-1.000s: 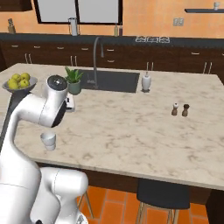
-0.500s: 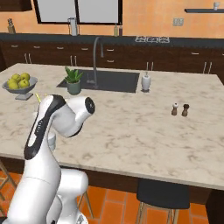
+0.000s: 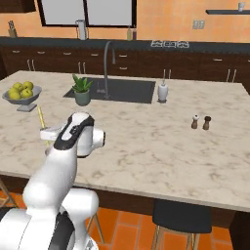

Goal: Take a straw from the drawer in front and place it inside the glass cup on the dining counter.

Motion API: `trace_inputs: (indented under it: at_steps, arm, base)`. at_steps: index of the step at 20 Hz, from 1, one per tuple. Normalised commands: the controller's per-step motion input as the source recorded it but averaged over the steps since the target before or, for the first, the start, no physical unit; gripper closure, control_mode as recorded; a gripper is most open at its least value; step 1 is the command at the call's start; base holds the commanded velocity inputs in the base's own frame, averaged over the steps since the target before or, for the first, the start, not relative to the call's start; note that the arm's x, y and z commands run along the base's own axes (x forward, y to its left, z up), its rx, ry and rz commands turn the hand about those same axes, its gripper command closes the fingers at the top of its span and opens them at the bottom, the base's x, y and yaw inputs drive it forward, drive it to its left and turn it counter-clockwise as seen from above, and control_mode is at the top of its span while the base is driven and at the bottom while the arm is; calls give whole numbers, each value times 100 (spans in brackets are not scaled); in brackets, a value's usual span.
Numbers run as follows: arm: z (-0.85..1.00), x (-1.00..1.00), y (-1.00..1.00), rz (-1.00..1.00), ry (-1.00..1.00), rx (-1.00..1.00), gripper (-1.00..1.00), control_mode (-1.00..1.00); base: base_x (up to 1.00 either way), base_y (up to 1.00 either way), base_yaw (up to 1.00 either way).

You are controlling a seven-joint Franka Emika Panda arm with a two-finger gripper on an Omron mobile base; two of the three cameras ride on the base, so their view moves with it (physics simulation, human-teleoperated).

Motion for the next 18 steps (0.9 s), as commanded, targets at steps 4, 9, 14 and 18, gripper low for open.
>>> trace_inputs:
  at_steps: [4, 9, 14, 18]
  arm:
    - [-15, 5, 32, 19, 11, 19, 100, -100]
    - [-25, 15, 2, 7, 0, 2, 100, -100]
    - [-30, 13, 3, 5, -1, 0, 100, -100]
    - [-26, 35, 14, 7, -2, 1, 100, -100]
  base:
    - [0, 0, 0]
    - [0, 0, 0]
    - [0, 0, 0]
    - [0, 0, 0]
